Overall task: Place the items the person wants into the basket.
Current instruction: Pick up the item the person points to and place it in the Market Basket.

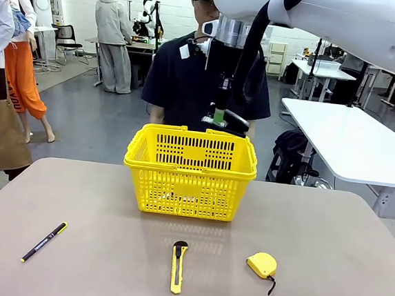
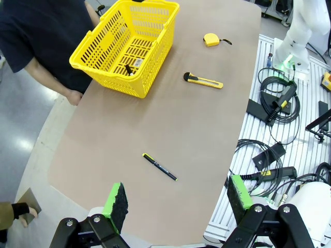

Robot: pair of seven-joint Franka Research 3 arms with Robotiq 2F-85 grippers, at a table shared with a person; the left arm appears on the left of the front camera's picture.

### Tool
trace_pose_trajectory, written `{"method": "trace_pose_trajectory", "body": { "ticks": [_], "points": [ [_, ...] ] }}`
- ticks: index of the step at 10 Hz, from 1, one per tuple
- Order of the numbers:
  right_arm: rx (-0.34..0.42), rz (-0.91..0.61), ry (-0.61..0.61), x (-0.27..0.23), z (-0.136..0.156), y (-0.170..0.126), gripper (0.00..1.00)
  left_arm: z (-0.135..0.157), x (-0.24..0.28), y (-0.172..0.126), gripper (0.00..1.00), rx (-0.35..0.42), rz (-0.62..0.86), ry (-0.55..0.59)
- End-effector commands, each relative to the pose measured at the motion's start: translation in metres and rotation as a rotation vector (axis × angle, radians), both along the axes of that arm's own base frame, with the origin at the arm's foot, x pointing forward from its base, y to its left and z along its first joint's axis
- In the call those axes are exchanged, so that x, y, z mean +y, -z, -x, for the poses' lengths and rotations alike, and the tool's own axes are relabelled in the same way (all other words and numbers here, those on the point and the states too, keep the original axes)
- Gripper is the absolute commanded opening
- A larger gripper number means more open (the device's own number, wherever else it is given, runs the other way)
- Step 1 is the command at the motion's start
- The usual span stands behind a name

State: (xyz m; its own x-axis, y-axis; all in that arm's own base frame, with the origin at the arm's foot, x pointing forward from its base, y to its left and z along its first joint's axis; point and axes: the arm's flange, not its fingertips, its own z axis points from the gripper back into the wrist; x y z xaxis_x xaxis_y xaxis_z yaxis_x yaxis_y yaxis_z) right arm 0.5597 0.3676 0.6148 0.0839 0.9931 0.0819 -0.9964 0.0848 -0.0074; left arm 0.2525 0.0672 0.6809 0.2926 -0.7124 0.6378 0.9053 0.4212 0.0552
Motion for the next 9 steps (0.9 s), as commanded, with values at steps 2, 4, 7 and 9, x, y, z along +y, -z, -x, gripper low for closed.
{"method": "trace_pose_trajectory", "body": {
  "ticks": [2, 4, 7, 9],
  "points": [
    [0.045, -0.012, -0.054, 0.008, -0.016, -0.016, 0.32, 0.001, 0.000, 0.000, 1.00, -0.003, 0.006, 0.006],
    [0.020, -0.004, -0.017, 0.001, -0.002, 0.002, 0.32, 0.001, 0.000, 0.000, 1.00, -0.003, 0.006, 0.006],
    [0.020, -0.004, -0.017, 0.001, -0.002, 0.002, 0.32, 0.001, 0.000, 0.000, 1.00, -0.003, 0.006, 0.006],
    [0.028, -0.002, -0.025, 0.000, -0.004, 0.002, 0.32, 0.001, 0.000, 0.000, 1.00, -0.003, 0.006, 0.006]
  ]
}}
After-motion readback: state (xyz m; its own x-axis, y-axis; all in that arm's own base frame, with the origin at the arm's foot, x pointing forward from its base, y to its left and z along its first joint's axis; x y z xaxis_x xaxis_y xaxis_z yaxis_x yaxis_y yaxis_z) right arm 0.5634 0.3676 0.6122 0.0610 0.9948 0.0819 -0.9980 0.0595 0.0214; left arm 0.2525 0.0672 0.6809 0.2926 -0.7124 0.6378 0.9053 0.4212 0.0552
